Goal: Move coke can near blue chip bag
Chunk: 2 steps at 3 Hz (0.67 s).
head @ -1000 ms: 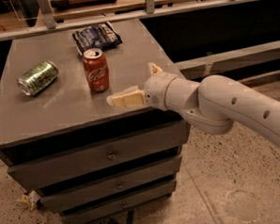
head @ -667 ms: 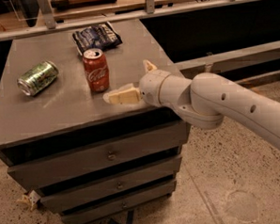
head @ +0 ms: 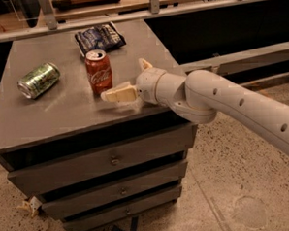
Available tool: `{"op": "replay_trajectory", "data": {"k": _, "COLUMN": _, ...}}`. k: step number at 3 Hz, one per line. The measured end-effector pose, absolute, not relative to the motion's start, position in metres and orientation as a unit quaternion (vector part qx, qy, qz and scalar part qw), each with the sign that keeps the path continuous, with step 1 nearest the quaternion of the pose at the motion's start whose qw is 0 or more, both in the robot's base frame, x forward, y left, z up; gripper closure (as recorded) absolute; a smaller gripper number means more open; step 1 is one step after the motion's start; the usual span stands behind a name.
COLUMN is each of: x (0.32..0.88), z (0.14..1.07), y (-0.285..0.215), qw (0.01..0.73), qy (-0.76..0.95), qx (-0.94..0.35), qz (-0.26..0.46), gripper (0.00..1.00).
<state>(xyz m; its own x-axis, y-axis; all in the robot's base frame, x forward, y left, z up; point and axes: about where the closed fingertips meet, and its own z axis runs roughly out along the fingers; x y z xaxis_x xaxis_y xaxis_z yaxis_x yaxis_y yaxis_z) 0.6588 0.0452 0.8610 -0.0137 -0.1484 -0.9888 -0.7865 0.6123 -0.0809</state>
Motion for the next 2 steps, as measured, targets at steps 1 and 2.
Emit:
{"op": "replay_trajectory", "data": {"k": 1, "x": 0.672, "z": 0.862, "y": 0.057, "qw": 0.608, "qy": 0.651, "qx": -0.362, "qz": 0.273, "gripper": 0.0}}
{"op": "replay_trajectory", "data": {"k": 2, "x": 0.684, "z": 0.863, "y": 0.068, "qw": 0.608, "qy": 0.643, "qx": -0.371, "qz": 0.281, "gripper": 0.0}}
